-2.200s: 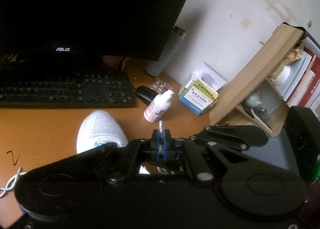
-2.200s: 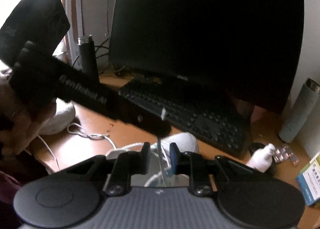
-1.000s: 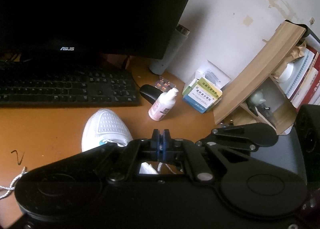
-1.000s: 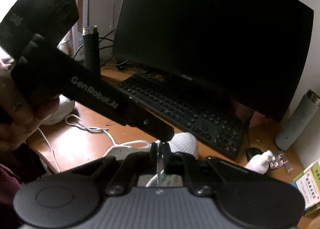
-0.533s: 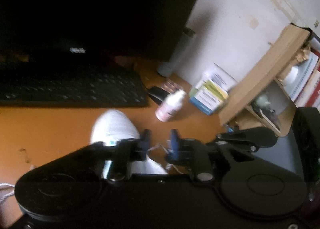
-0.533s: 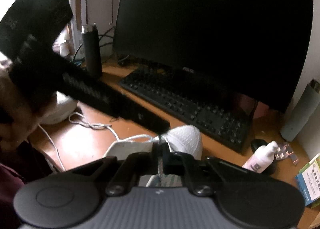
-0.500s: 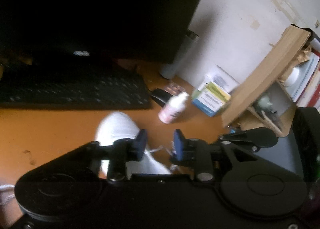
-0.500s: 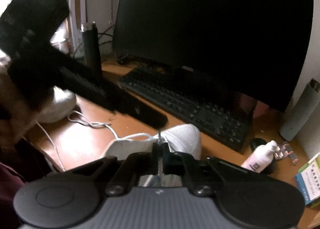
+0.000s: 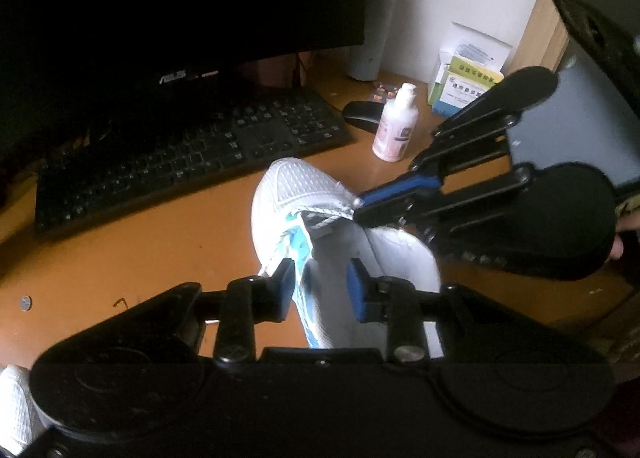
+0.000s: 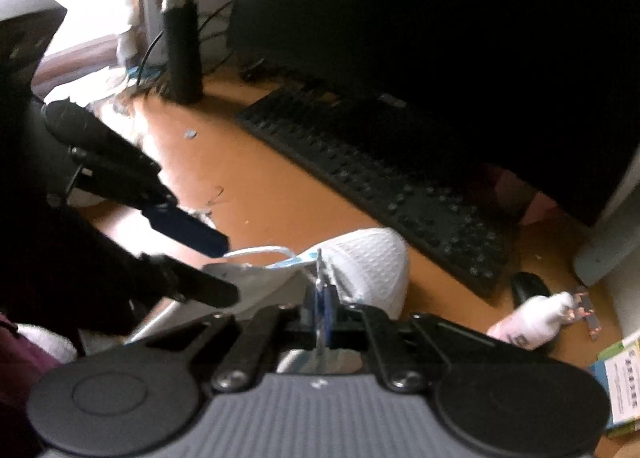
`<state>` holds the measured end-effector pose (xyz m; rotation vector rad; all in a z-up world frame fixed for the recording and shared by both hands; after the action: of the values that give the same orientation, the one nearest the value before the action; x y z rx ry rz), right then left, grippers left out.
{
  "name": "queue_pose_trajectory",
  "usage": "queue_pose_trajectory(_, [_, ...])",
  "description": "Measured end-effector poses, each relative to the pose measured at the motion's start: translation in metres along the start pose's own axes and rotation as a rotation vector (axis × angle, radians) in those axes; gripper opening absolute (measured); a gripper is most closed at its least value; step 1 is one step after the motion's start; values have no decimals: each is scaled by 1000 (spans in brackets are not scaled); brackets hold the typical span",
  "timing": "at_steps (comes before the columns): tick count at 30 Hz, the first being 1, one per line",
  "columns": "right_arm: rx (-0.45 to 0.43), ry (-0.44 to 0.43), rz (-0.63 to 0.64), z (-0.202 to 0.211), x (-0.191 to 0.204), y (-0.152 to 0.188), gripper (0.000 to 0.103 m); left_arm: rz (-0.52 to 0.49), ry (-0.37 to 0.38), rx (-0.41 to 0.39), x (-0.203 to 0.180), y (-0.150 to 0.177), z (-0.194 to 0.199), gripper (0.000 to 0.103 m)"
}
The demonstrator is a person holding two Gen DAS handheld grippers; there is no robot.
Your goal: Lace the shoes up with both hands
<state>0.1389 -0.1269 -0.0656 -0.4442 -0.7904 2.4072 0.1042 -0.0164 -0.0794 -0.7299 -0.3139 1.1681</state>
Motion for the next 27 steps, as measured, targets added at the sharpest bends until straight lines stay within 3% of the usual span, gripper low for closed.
queue_pose_trajectory(1, [14, -5, 14, -4, 2, -1, 3, -3, -12, -6, 1, 0, -1, 7])
queue_pose_trajectory(10, [138, -39, 134, -33, 20, -3, 3, 44, -38, -15, 14, 1, -2, 6])
queue_pose_trajectory(27, [155, -52, 128, -44, 25, -2, 3, 53, -22, -14, 17, 2, -1, 6])
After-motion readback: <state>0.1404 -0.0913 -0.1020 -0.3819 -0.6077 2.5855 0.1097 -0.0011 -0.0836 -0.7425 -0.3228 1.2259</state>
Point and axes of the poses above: each gripper's, at about its wrist camera, not at the fingertips, and z roughly against the way its jaws point, x to its left, y to its underside, the point moved 3 cm from there along -z, roughly the way its jaws point, and after that the axes turned 3 degrees about y, right-handed, at the moved point
